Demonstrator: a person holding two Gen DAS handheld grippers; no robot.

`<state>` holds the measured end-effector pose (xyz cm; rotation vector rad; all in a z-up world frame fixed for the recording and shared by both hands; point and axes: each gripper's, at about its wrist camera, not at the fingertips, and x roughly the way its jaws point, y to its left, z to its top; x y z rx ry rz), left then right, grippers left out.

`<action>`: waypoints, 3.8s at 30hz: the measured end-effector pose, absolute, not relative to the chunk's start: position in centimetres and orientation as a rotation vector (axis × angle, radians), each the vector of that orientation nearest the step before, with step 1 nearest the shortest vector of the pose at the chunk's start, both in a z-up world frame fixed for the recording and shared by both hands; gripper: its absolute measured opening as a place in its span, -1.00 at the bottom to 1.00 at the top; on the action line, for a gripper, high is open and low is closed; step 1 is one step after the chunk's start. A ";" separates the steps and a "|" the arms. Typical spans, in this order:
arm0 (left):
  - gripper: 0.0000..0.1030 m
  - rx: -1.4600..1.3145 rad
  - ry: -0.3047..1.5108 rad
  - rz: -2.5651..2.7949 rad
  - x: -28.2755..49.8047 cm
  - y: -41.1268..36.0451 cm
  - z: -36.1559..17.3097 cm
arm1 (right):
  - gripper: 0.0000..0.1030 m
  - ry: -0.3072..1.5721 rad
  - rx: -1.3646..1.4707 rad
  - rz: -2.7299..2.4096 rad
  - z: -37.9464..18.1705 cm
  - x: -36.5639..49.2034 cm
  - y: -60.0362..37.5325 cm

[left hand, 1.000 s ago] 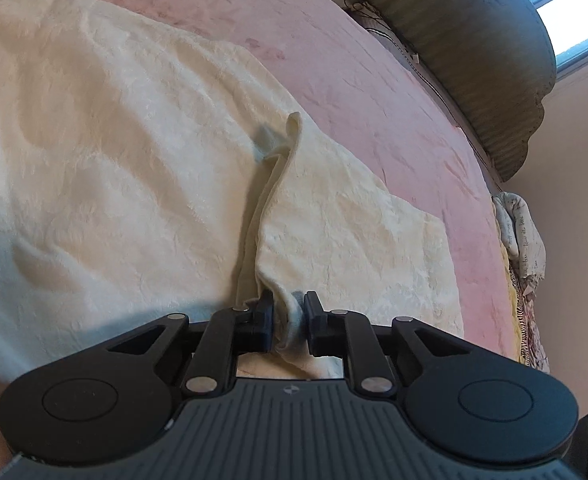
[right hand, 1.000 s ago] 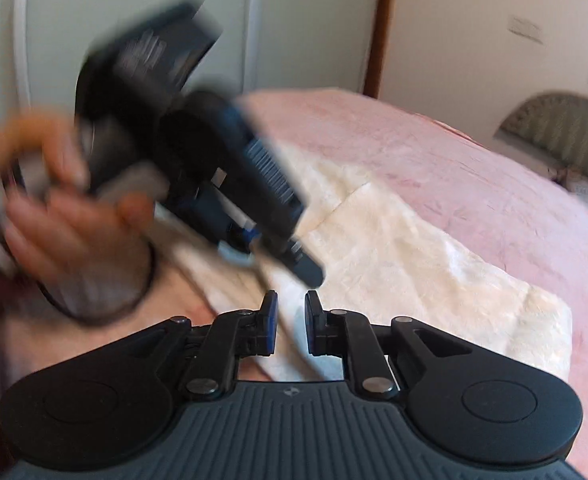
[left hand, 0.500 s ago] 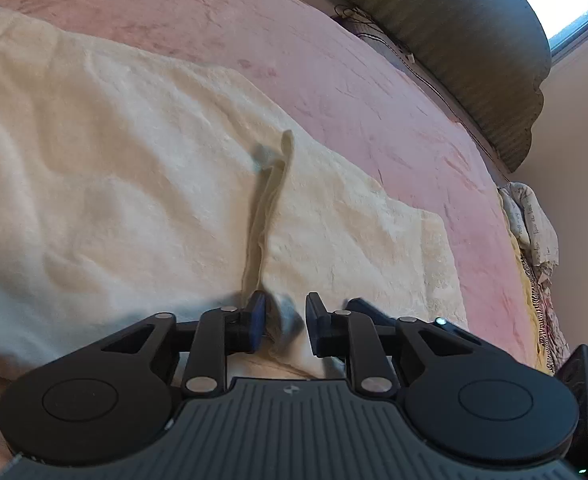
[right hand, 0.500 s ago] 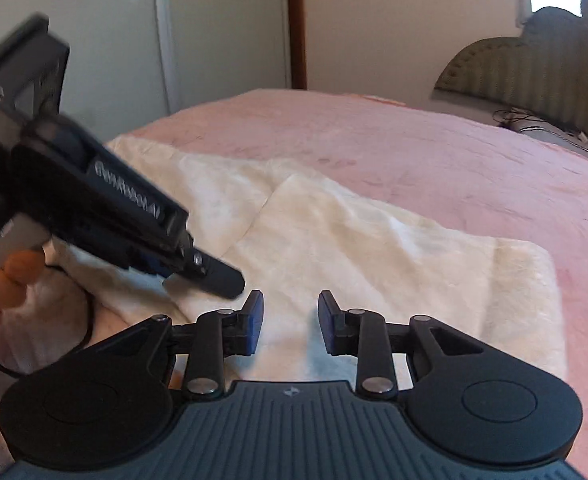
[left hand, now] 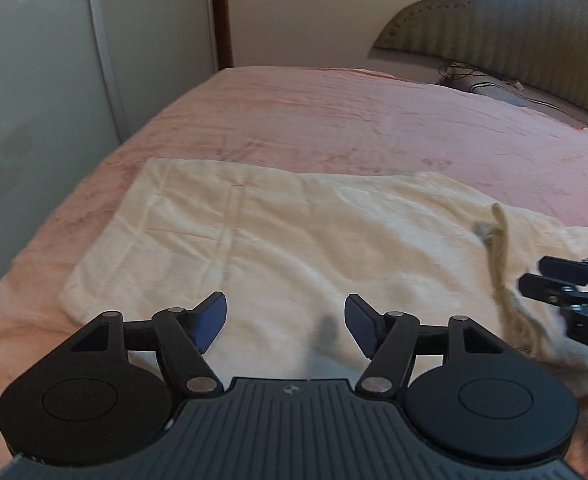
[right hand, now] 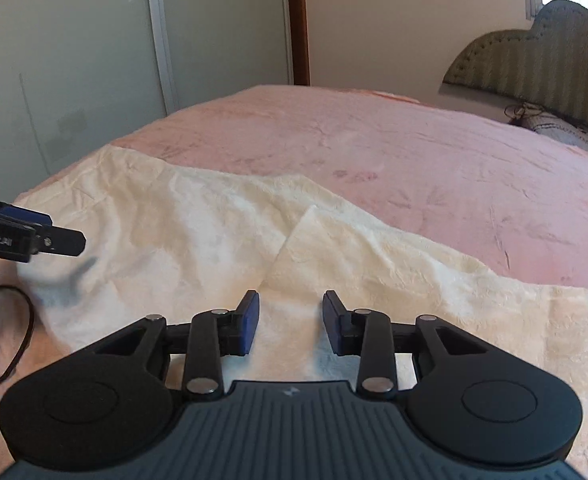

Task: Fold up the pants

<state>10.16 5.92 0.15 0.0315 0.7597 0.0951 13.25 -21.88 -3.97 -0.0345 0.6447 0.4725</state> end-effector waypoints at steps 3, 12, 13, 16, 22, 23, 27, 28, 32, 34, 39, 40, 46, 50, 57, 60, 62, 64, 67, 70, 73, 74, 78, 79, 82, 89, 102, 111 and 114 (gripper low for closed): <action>0.42 0.069 0.791 0.115 10.6 6.6 -1.1 | -0.01 0.662 -0.073 0.500 -4.1 13.0 -21.1; 0.58 -0.030 0.744 0.218 8.6 12.0 -0.7 | 0.16 0.593 -0.117 0.517 -3.1 12.6 -18.5; 0.57 -0.053 0.758 0.239 8.6 12.7 -0.7 | 0.16 0.605 -0.109 0.504 -3.2 13.1 -18.6; 0.58 -0.102 0.749 0.229 7.9 13.7 -0.5 | 0.16 0.622 -0.043 0.498 -2.6 14.6 -19.9; 0.58 -0.092 0.737 0.222 7.8 13.4 -0.2 | 0.18 0.795 -0.022 0.517 -4.0 20.7 -20.2; 0.58 -0.094 0.734 0.218 7.7 13.4 -0.2 | 0.21 0.800 -0.026 0.513 -4.2 21.2 -19.8; 0.62 -0.090 0.727 0.226 7.7 14.0 -0.3 | 0.25 0.700 -0.062 0.522 -2.3 19.4 -18.3; 0.62 -0.079 0.749 0.219 8.2 14.1 -0.7 | 0.35 0.698 -0.070 0.535 -2.4 19.1 -18.0; 0.61 -0.128 0.764 0.224 8.1 15.4 -0.9 | 0.43 0.738 -0.072 0.464 -3.9 18.9 -17.6; 0.62 -0.203 0.721 0.256 7.5 17.1 -0.1 | 0.43 0.641 -0.067 0.489 -2.3 16.5 -16.9; 0.62 -0.533 0.772 0.223 7.1 22.3 0.0 | 0.43 0.400 -0.344 0.683 0.3 9.1 -9.1; 0.62 -0.605 0.791 0.202 6.9 22.9 -0.4 | 0.41 0.375 -0.408 0.741 0.2 7.8 -7.1; 0.62 -0.868 0.836 0.068 6.9 24.6 -2.5 | 0.23 0.277 -0.785 0.826 -3.0 3.5 0.0; 0.64 -0.959 0.837 0.012 7.2 24.6 -3.2 | -0.05 0.234 -1.003 0.762 -5.3 2.3 1.5; 0.70 -1.062 0.827 -0.040 8.8 23.8 -4.6 | -0.61 0.102 -1.169 0.738 -7.6 1.8 3.6; 0.70 -1.061 0.821 -0.039 10.0 23.5 -4.7 | -0.63 0.136 -0.997 0.735 -5.3 3.5 2.6; 0.70 -1.064 0.818 -0.044 11.0 23.8 -4.5 | -0.63 0.193 -0.807 0.739 -2.9 5.2 1.0; 0.71 -1.057 0.812 -0.040 12.3 24.1 -4.2 | -0.62 0.276 -0.624 0.764 -0.9 7.2 -0.8; 0.71 -1.026 0.823 -0.016 14.0 24.4 -4.1 | -0.62 0.521 -0.320 1.027 1.2 10.3 -3.6; 0.71 -1.018 0.826 -0.009 15.0 24.6 -4.2 | -0.61 0.573 -0.155 1.047 2.3 12.6 -5.2; 0.55 -1.001 0.813 0.017 15.4 24.5 -4.0 | -0.61 0.651 -0.197 0.899 0.3 15.9 -4.6; 0.48 -0.985 0.811 0.033 15.5 24.4 -3.9 | -0.61 0.695 -0.231 0.846 -0.9 16.8 -4.3; -0.58 -0.842 0.824 0.118 15.8 23.8 -3.4 | -0.60 0.749 -0.211 0.850 -2.5 18.0 -4.5; -0.61 -0.845 0.812 0.122 15.6 23.8 -3.4 | -0.60 0.731 -0.164 0.866 -2.0 18.2 -5.1; -0.67 -0.788 0.770 0.141 14.8 23.0 -2.6 | -0.60 0.669 -0.099 0.865 -0.7 19.1 -4.1; -0.71 -0.507 0.615 0.108 11.6 17.1 3.4 | -0.60 0.655 -0.047 0.892 -0.9 21.0 -1.3; -0.61 -0.321 0.541 -0.183 10.1 1.0 9.0 | -0.60 0.496 0.198 0.798 3.4 18.6 -17.2; -0.51 -0.184 0.575 -0.388 10.0 -11.1 7.9 | -0.60 0.460 0.242 0.623 2.4 16.0 -29.3; -0.50 -0.127 0.570 -0.438 9.5 -14.9 7.0 | -0.60 0.461 0.273 0.574 1.7 15.2 -32.7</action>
